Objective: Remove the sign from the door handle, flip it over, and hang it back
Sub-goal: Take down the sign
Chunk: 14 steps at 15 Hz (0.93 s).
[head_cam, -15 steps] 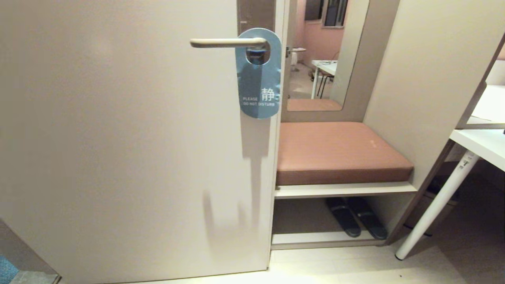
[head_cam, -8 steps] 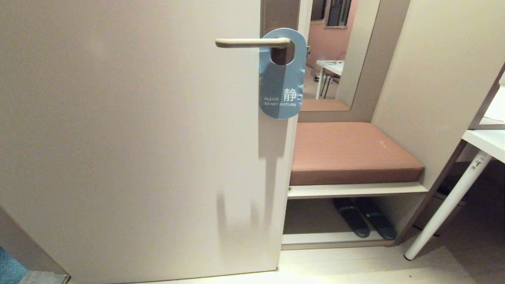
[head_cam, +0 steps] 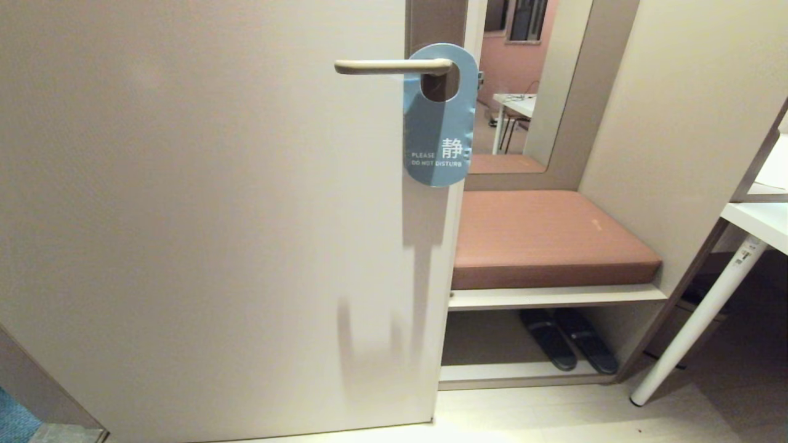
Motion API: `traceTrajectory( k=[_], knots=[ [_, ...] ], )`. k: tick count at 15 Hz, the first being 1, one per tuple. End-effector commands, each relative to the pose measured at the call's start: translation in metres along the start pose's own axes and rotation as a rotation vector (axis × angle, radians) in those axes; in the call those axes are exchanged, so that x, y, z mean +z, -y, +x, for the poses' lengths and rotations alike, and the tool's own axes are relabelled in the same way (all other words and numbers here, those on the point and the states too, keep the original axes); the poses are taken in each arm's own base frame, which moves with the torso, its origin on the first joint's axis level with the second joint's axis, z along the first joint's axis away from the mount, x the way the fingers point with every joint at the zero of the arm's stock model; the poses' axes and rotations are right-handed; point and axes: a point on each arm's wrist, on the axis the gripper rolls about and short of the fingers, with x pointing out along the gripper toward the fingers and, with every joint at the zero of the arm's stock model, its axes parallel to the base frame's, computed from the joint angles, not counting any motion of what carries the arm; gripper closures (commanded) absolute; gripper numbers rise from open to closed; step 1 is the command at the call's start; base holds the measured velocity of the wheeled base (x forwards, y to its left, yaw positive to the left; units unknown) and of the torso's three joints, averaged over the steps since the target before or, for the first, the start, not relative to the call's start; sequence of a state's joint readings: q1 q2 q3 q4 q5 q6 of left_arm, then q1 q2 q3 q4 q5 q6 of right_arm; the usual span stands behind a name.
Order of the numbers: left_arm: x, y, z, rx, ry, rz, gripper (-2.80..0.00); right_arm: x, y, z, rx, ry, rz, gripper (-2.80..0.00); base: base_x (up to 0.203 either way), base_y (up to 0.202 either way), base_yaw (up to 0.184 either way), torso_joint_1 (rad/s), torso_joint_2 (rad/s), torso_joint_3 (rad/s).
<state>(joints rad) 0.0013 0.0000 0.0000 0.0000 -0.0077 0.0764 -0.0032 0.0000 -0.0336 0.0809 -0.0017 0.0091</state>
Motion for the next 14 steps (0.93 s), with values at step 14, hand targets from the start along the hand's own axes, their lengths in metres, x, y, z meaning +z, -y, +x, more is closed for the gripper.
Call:
traceTrajectory(
  k=[14],
  knots=[
    [0.0, 0.0, 0.0, 0.0, 0.0, 0.0, 0.0, 0.0, -0.0002, 0.0, 0.009, 0.0, -0.029, 0.0, 0.0, 0.0, 0.0, 0.0, 0.0, 0.0]
  ],
)
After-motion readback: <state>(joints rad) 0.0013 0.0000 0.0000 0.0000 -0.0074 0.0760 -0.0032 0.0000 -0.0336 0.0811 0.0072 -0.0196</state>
